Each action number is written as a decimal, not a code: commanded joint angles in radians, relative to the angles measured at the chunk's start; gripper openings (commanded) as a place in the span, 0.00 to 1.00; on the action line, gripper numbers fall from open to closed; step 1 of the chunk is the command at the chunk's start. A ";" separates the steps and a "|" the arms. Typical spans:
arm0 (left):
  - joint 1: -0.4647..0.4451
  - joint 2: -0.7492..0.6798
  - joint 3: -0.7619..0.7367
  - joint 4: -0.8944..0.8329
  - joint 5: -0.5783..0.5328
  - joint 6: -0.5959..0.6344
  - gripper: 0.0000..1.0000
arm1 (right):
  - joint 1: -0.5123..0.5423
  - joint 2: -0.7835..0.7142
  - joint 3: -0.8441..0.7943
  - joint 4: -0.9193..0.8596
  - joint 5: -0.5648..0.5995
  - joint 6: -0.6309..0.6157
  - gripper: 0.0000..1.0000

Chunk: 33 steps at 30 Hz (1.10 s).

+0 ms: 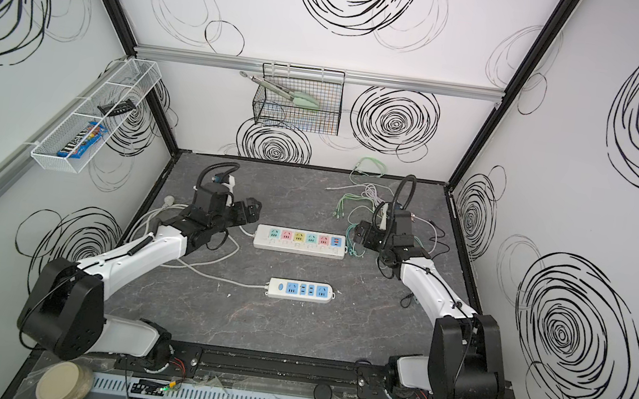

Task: Insert the plug
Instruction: 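Grasp a green cable with the right gripper while the left gripper releases the strip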

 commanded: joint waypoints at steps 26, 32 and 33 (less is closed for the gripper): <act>-0.033 -0.126 -0.001 -0.078 -0.236 0.020 0.96 | 0.104 0.309 0.011 0.173 0.044 0.036 0.39; -0.088 -0.069 0.036 -0.039 -0.171 0.037 0.96 | 0.100 0.237 0.006 0.154 0.046 -0.014 0.11; -0.102 -0.058 0.046 -0.041 -0.188 0.039 0.96 | 0.101 0.214 0.007 0.148 0.043 -0.023 0.08</act>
